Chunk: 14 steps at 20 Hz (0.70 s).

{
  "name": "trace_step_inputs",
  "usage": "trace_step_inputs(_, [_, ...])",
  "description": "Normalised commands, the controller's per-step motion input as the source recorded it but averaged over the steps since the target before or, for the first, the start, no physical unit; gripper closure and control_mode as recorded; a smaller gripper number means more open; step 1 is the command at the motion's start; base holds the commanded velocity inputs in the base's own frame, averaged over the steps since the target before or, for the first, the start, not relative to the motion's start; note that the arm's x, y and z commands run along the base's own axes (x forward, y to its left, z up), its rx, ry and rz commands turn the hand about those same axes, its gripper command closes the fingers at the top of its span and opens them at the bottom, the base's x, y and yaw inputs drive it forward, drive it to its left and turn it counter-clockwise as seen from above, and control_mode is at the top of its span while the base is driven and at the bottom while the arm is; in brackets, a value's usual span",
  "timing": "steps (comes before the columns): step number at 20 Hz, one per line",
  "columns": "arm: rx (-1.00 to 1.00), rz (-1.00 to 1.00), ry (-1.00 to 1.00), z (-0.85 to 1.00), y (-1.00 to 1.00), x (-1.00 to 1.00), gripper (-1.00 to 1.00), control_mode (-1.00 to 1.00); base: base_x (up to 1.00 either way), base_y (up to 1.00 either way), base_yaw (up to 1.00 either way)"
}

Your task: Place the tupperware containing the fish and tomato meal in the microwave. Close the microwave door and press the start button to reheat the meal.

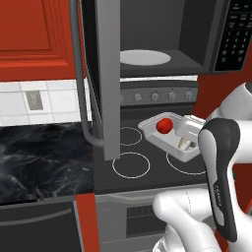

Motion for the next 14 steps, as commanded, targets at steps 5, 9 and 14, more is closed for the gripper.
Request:
trace_step_inputs(5, [0.0,0.0,0.0,0.0,0.0,0.0,1.0,-1.0,0.0,0.0,0.0])
trace_step_inputs(9, [0.01,0.0,0.0,0.13,0.0,0.0,1.0,-1.0,0.0,0.0,0.0])
trace_step_inputs(14, [0.0,0.0,-0.1,0.33,-0.02,0.0,1.0,-1.0,0.0,0.0,0.0])
